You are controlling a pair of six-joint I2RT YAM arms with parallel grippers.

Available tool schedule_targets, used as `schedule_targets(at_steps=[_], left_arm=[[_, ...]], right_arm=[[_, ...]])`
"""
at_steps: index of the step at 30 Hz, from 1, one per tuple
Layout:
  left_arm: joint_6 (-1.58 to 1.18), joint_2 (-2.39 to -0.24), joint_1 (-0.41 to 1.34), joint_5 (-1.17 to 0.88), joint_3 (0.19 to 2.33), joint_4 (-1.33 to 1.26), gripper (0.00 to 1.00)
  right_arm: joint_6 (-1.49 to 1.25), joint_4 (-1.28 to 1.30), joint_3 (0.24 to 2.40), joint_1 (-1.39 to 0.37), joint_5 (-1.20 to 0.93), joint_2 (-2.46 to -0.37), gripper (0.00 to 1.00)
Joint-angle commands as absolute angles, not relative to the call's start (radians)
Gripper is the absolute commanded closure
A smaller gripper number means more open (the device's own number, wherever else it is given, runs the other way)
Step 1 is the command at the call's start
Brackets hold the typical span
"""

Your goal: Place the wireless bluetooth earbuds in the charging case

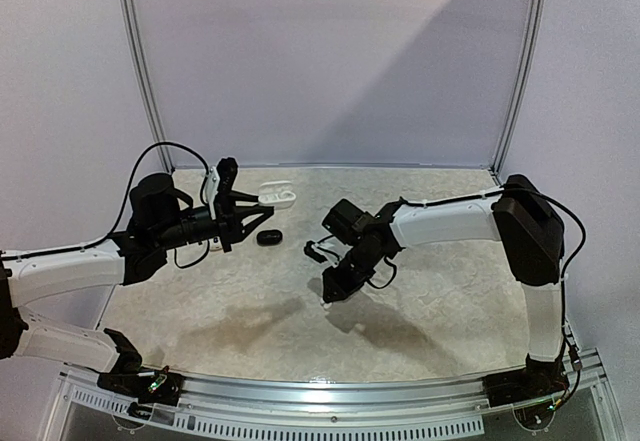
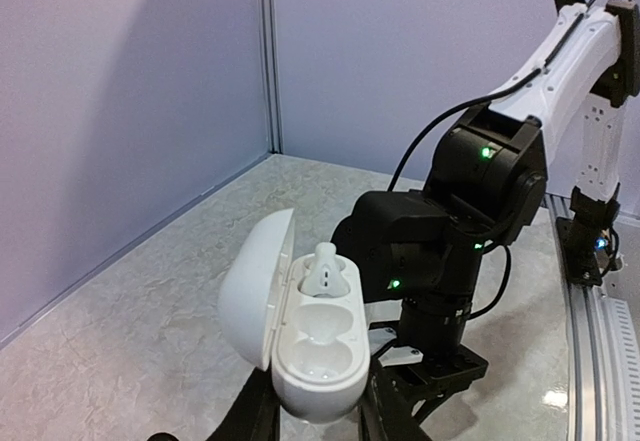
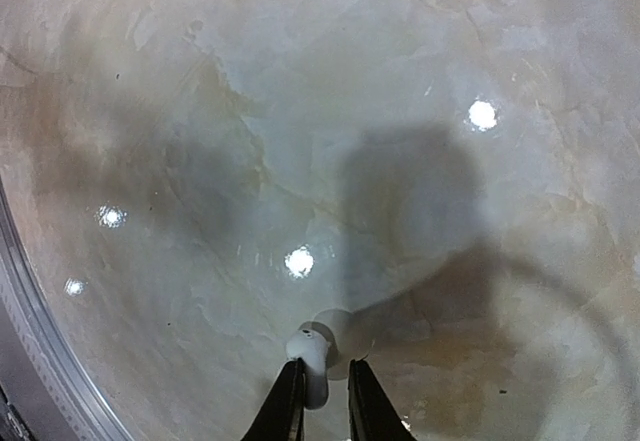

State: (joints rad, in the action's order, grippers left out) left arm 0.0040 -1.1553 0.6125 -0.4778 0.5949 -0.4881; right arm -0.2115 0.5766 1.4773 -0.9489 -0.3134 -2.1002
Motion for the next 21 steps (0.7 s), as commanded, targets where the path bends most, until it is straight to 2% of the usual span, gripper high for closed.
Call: schedule_targets(at_steps=[1, 7, 13, 21], left_arm=[[0.02, -1.135, 0.626, -0.472, 0.58, -0.491, 1.0], [0.022, -1.13, 0.626, -0.469, 0.577, -0.489, 1.0], [0.044, -1.126, 0.626, -0.504, 0.575, -0.491, 1.0], [0.103, -1.126, 0.638, -0.65, 0.582, -0.484, 1.0]], right_arm=[[-0.213, 0.616, 1.486, -0.96, -0.339, -2.125, 0.86], [-0.197, 0.642, 1.513, -0.963, -0.34, -2.118, 1.0], [-0.143, 0.69, 1.541, -0.947, -0.251, -2.007, 1.0], [0.009, 0.755, 1.634, -0.927, -0.037, -1.716, 1.0]])
